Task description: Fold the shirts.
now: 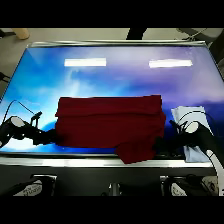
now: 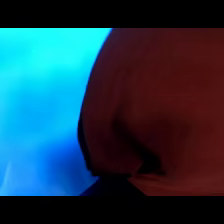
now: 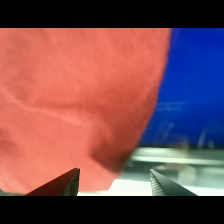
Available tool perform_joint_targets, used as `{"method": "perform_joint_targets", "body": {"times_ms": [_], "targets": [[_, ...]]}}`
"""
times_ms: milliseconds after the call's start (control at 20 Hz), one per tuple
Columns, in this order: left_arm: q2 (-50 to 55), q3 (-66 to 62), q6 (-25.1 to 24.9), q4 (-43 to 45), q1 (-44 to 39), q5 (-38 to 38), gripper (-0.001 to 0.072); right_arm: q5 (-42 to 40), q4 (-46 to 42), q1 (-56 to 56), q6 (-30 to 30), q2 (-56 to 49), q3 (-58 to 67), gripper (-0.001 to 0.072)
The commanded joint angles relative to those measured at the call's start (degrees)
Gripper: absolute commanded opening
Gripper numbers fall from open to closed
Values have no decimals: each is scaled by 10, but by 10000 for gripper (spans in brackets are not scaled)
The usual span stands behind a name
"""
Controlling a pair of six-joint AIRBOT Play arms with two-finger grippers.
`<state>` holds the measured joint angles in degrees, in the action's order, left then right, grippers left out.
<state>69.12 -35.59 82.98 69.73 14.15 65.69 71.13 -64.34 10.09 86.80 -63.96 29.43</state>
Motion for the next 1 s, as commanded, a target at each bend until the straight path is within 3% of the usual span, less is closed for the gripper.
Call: {"method": "perform_joint_targets", "body": {"times_ms": [0,100,150,350,500,600,750,950], "targets": [[-16,-1,-1,-4,1,5,28,-73,45,0,-12,6,-46,336],[-16,-2,-1,-4,1,3,28,-81,63,0,-12,6,-46,41],[-16,-3,-2,-4,1,2,28,-81,70,0,-16,6,-42,18],[-49,-90,-31,-18,1,26,24,-25,83,0,-52,45,77,13],[-29,-199,-9,-19,0,-5,23,-126,29,0,3,29,231,13],[30,-265,1,-26,0,-24,24,-174,41,0,14,-44,302,14],[163,-382,1,-82,0,-23,25,-196,126,0,-19,-177,371,14],[309,-499,20,-130,-6,-5,27,-208,159,0,-9,-289,407,17]]}}
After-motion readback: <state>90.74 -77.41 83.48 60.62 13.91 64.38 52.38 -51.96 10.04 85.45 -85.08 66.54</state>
